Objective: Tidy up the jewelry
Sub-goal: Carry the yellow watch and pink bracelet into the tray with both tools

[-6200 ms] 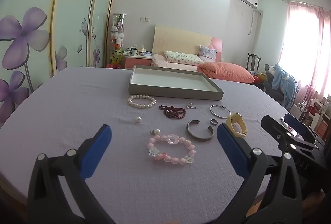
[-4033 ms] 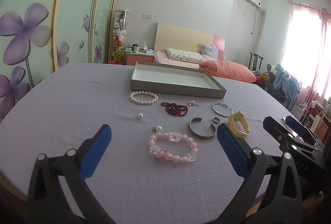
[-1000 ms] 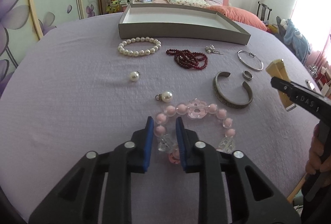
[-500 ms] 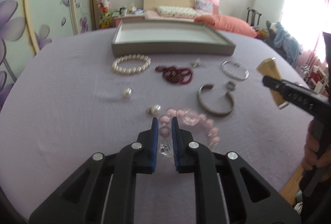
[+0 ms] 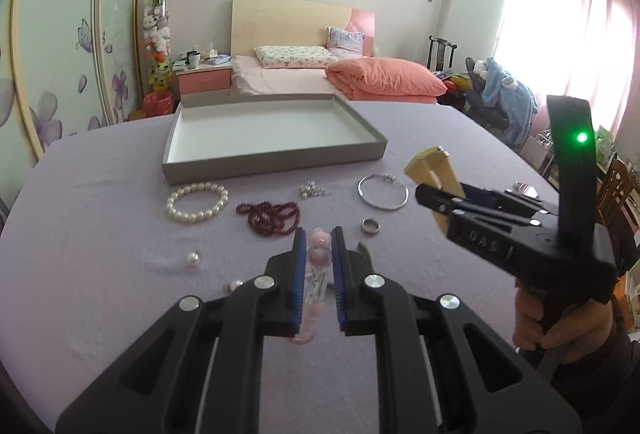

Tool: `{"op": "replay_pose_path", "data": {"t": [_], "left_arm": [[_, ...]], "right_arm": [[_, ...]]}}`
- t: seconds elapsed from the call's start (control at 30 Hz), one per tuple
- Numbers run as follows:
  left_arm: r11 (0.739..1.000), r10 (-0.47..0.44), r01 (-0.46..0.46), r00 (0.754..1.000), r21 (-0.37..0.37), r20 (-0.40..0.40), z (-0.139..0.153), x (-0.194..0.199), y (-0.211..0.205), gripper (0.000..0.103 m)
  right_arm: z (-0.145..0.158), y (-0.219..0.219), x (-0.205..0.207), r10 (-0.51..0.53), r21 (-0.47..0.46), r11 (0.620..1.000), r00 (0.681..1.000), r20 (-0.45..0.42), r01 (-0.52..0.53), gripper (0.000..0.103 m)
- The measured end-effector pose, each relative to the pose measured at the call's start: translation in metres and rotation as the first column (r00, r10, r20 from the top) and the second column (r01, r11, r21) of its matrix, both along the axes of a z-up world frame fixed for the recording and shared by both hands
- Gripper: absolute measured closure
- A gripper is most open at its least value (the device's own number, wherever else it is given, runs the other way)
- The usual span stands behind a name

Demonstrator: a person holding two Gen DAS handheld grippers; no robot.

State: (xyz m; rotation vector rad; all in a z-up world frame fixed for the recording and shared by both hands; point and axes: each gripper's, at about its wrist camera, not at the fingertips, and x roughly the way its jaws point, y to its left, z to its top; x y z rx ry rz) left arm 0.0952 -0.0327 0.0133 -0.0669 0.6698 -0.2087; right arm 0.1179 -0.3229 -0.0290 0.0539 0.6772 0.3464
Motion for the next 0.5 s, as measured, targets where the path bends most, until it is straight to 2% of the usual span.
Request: {"op": "replay_pose_path", "data": {"t": [0.3,0.5], "left_arm": [[0.996,0.037,-0.036,0.999,-0.079,0.015,0.027,0.033,0.021,0.090],[0.994,0.092,-0.089,0.994,-0.057,0.050,0.050,0.077,0.040,0.090]], "right_arm": [[0.025,0.006,0.022,0.033,-0.002,0.999,0.999,0.040,-0.033,0.065],[0.041,0.013,0.059,0.040,-0.012,0.999,0.998,0.048,-0.040,0.065]]}}
